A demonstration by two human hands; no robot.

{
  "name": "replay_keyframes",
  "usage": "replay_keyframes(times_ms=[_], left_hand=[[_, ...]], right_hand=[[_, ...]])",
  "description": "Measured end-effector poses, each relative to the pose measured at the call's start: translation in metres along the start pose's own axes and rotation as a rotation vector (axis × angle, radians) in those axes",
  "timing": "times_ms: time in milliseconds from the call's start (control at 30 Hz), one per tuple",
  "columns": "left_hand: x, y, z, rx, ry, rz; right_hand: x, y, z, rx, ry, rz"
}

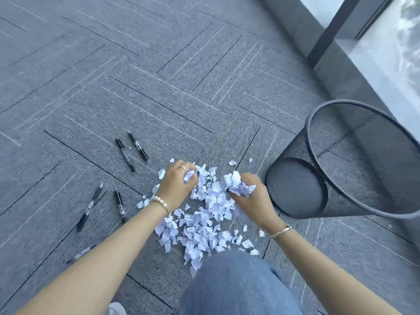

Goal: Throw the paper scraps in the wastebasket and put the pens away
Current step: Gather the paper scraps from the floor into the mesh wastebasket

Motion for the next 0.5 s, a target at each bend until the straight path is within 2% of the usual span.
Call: replay_keyframes(times_ms=[167,300,500], left_hand=[[-0.043,-0.048,-0.016,-0.058,0.062,-0.008],[-0.078,-0.084,-0.026,-0.141,0.117,-0.005],[-0.153,-0.114,-0.036,-0.192,0.282,0.003]], right_hand=[[0.05,-0.037,-0.012,-0.043,-0.063,-0.105],[0.073,-0.064,-0.015,-0.032,-0.045,-0.286],[0.106,-0.133,-0.006,-0.16,-0.144,-0.347]])
Point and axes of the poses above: each hand's wrist, its own z-axis away from the middle knuckle, its own y-axis out of the palm, x = y × z, the point moved 5 cm from there along -z, towards the middle knuckle, and after that the axes turned 10 degrees about -z, right-handed, at the moved point
